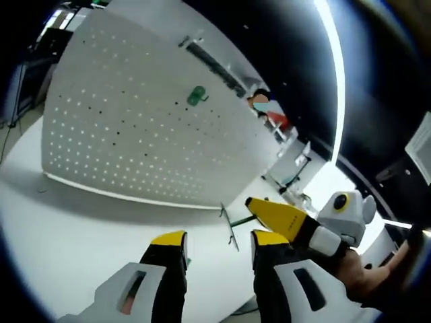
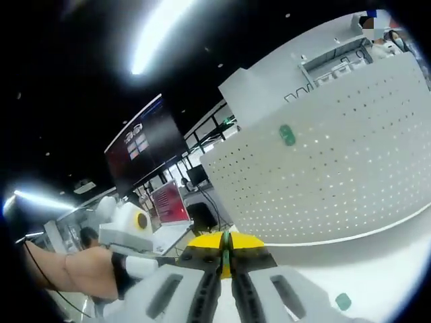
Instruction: Insert the hook assembly into the mounting plate slot until the hook locks in place.
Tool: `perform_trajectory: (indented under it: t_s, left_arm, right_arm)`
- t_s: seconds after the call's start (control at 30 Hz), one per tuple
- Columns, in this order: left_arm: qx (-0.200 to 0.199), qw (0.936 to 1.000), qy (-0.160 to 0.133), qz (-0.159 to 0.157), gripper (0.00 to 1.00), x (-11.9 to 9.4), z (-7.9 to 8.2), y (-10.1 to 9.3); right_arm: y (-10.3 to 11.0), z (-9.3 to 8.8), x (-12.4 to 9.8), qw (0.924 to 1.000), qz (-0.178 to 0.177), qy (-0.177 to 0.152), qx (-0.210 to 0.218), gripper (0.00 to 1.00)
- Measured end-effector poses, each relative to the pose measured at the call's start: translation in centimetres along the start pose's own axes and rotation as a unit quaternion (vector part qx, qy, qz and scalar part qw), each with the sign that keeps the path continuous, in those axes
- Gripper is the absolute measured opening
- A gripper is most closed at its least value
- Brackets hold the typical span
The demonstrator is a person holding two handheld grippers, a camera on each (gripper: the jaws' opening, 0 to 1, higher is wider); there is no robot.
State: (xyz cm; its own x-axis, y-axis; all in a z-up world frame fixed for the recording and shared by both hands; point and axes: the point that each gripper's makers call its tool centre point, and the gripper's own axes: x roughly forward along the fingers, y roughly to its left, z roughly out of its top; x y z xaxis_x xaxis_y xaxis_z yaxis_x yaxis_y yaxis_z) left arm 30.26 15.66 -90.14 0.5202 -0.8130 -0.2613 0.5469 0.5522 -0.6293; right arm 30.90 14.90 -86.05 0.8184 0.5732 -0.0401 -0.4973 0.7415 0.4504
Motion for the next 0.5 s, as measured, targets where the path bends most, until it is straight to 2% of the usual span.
perform_trajectory:
  t_s: [0.1, 0.17, 0.33, 0.5]
  left_arm:
    - [-0.008, 0.9999, -0.001, -0.011, 0.28, -0.1, 0.1, -0.3]
    - [-0.035, 0.9990, -0.006, -0.025, 0.25, -0.2, 0.2, -0.7]
    - [-0.033, 0.9991, -0.010, -0.027, 0.13, -0.8, 0.3, -0.6]
    - [-0.051, 0.9979, -0.010, -0.038, 0.13, -0.9, 0.2, -1.0]
  right_arm:
    - [0.1, 0.1, 0.0, 1.0000, -0.001, -0.003, -0.002, 0.00]
    - [0.2, 0.2, 0.0, 1.0000, 0.000, -0.005, -0.002, 0.00]
    - [0.6, 0.2, 0.2, 0.9999, 0.005, -0.008, -0.004, 0.00]
    - [1.1, 0.1, 0.3, 0.9998, 0.015, -0.007, -0.005, 0.00]
